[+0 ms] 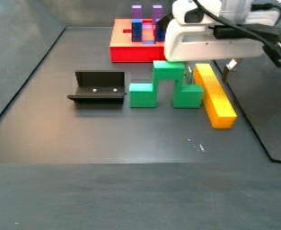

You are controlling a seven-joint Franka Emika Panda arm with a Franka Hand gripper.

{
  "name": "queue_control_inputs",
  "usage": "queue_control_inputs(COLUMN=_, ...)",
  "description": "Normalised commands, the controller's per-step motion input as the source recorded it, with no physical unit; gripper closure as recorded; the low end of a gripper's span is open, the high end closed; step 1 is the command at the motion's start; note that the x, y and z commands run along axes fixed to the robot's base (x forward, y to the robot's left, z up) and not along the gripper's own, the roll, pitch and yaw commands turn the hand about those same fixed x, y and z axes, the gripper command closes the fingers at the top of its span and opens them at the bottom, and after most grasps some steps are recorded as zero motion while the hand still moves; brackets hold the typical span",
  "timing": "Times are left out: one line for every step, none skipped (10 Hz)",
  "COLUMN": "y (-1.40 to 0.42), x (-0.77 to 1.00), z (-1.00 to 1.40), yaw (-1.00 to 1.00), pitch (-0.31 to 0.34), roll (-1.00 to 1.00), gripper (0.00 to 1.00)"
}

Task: Pick up the yellow object. Move up. Move to above the board. Insert the yellow object.
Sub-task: Pick up the yellow object.

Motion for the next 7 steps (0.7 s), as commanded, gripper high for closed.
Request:
queue_control_inputs(y=-0.04, x=0.00, z=-0.20, yaw=0.00, pitch=0.027, roll=0.15, gripper=0.00)
queue_control_inputs(y=0.04, x=0.00, z=-0.17, yaw=0.00, pitch=0.033, roll=0.10, gripper=0.00)
queue_control_inputs(y=0.11, x=0.00, z=-0.13, yaw=0.00, pitch=0.030, roll=0.05, gripper=0.00)
queue_control_inputs(y=0.15, x=0.00, z=-0.02, yaw=0.00, pitch=0.033, roll=0.00, gripper=0.00)
queue_control_inputs(y=0.23, x=0.11, z=0.12, yaw=0.00, pitch=0.056, roll=-0.01, gripper=0.00)
queue_control_inputs(y=0.15, x=0.25, z=0.48, yaw=0.00, pitch=0.129, roll=0.00, gripper=0.00)
queue_control_inputs(y=0.07, x=0.16, z=0.68, yaw=0.00, pitch=0.131, roll=0.04, gripper=0.00)
